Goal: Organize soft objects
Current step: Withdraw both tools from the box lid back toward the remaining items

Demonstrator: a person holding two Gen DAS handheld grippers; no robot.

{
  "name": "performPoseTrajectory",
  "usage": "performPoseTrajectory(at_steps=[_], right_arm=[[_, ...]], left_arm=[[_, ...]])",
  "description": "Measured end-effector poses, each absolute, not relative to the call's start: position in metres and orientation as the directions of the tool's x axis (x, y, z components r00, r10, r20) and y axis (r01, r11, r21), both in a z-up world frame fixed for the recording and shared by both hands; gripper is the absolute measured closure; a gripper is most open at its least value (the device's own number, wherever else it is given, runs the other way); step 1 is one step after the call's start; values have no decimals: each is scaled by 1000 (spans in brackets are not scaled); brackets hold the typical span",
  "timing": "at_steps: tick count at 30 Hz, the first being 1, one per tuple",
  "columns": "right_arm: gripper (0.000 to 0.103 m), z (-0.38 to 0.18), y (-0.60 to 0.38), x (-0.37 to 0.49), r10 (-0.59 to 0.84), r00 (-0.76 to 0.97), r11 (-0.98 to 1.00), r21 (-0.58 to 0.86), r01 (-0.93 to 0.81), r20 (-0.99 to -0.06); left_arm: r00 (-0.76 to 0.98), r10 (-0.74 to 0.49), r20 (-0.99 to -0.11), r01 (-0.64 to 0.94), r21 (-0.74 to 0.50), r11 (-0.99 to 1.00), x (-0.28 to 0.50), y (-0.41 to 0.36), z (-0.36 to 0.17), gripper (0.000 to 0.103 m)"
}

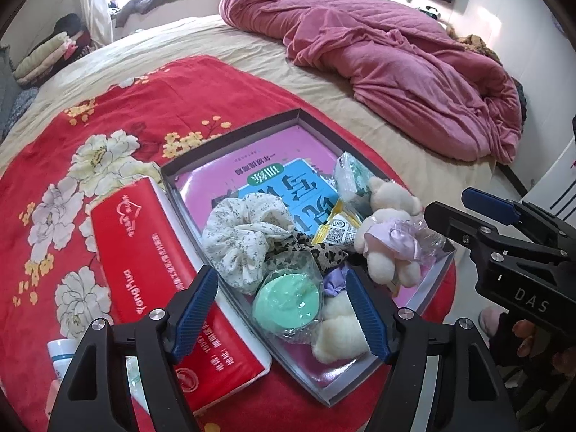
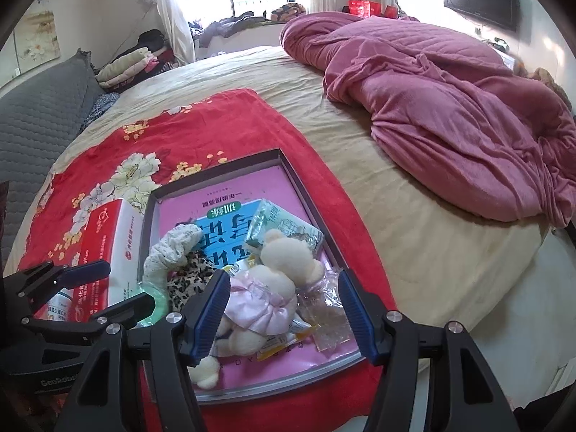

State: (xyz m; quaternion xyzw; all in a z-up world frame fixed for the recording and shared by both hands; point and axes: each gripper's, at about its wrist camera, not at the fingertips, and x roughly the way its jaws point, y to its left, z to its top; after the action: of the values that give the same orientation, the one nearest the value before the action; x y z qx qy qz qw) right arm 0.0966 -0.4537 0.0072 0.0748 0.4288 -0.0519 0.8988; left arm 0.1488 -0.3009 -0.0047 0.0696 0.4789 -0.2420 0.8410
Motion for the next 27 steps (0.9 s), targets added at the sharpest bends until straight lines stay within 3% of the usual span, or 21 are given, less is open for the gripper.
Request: performPoseTrajectory(at_steps=[16, 27], right_arm=[[41, 32, -440, 80, -60, 646, 978, 84, 190, -761], [41, 63, -415, 46, -65, 689, 975, 103, 199, -722]], left_arm=[[482, -362, -798, 467, -116, 877, 121, -271, 34, 24], [549, -342, -763, 403, -118, 908, 98, -205, 70, 24]])
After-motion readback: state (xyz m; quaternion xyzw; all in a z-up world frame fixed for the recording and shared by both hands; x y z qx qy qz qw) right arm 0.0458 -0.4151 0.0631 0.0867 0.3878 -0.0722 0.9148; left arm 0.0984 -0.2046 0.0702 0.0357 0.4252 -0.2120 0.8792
